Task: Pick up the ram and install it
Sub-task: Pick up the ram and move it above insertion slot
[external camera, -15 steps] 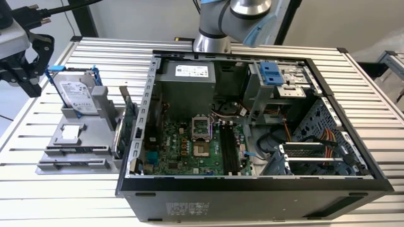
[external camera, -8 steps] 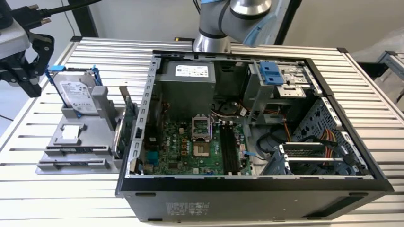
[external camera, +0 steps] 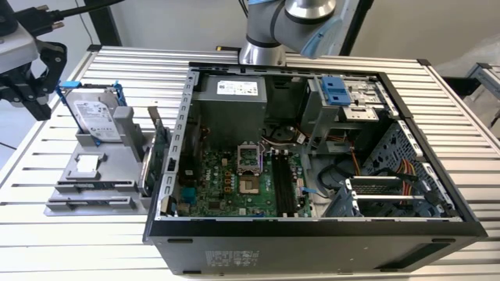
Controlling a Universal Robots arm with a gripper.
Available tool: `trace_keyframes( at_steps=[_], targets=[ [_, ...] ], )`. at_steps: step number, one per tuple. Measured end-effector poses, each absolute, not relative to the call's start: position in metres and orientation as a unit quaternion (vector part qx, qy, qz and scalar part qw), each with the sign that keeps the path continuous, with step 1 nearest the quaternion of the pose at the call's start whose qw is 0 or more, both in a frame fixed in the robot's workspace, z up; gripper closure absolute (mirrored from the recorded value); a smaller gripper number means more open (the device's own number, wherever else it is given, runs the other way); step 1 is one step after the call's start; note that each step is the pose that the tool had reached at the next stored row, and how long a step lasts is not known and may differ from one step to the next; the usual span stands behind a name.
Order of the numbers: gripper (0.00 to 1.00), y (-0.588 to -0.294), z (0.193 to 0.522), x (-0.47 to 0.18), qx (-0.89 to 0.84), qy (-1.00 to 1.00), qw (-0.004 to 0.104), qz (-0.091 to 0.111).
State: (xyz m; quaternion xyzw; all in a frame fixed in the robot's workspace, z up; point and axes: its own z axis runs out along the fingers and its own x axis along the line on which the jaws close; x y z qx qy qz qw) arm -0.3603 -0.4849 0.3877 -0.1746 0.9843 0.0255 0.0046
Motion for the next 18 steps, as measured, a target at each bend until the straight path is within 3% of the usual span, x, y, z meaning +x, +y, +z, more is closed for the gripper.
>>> trace_keyframes(
  at_steps=[18],
  targets=[
    [1.0,-0.4849,0.3877,-0.3604,-0.227,0.974,0.003,0.026]
  ],
)
